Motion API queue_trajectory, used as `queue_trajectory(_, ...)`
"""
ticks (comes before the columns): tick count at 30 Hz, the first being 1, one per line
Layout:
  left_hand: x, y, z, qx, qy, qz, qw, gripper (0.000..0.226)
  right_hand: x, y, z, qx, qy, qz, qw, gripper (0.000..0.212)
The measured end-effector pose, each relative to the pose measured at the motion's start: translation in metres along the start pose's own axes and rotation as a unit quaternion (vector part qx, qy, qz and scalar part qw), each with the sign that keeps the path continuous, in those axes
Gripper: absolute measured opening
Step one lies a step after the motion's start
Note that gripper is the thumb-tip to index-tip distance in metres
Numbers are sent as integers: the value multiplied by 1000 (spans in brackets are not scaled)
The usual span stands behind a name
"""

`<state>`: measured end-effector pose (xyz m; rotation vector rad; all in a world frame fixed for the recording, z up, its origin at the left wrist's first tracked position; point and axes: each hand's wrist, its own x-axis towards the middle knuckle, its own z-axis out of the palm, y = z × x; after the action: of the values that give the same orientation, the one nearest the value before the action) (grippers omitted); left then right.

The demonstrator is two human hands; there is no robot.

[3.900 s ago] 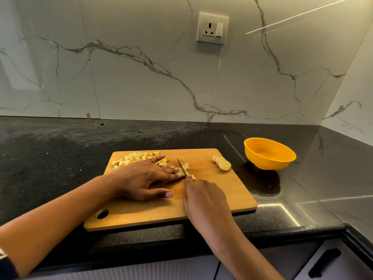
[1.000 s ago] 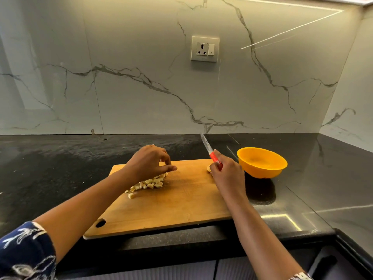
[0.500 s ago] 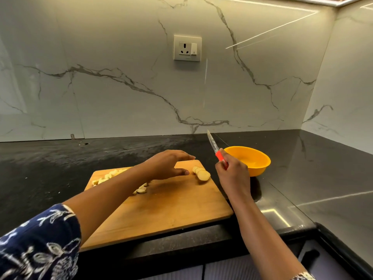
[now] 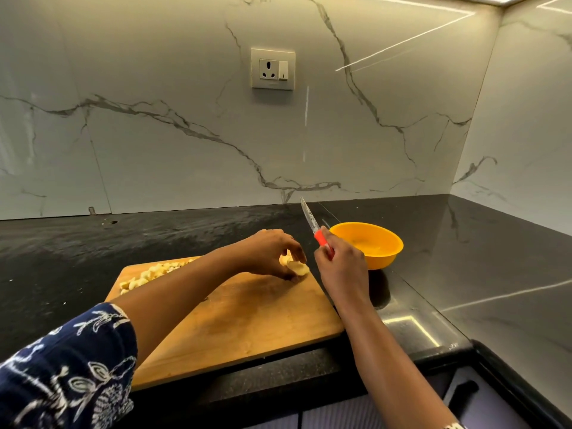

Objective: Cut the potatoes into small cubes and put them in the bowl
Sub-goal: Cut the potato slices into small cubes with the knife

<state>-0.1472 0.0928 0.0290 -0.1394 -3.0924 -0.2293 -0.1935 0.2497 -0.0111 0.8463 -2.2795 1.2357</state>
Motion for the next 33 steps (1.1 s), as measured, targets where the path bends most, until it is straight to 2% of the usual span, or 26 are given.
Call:
queue_trajectory(6,-10,-5,-1,-107,-23,-2,994,47,-1,-1,-1,-6,7,6,1000,42)
queue_trajectory(14,-53,-19,-17,-132,13,-1,991,48,-2,-2,1,-12,3,3,1000,41)
queue_trajectory(22,-97,-46,-18,-178,-95,-28,979,46,-7,-10,1,-29,-21,0,999,43)
queue_trajectory(25,-100,-49,-13,-181,-30,-40,982,45,-10,-15,-1,-39,-32,-2,999,43)
queue_trajectory(29,-117,-50,-7,-104,86,-49,990,46,-15,-20,2,-47,-55,-11,997,44)
queue_trajectory(33,-152,-39,10,22,178,36,983,30,-21,-27,4,-57,-90,-25,994,44)
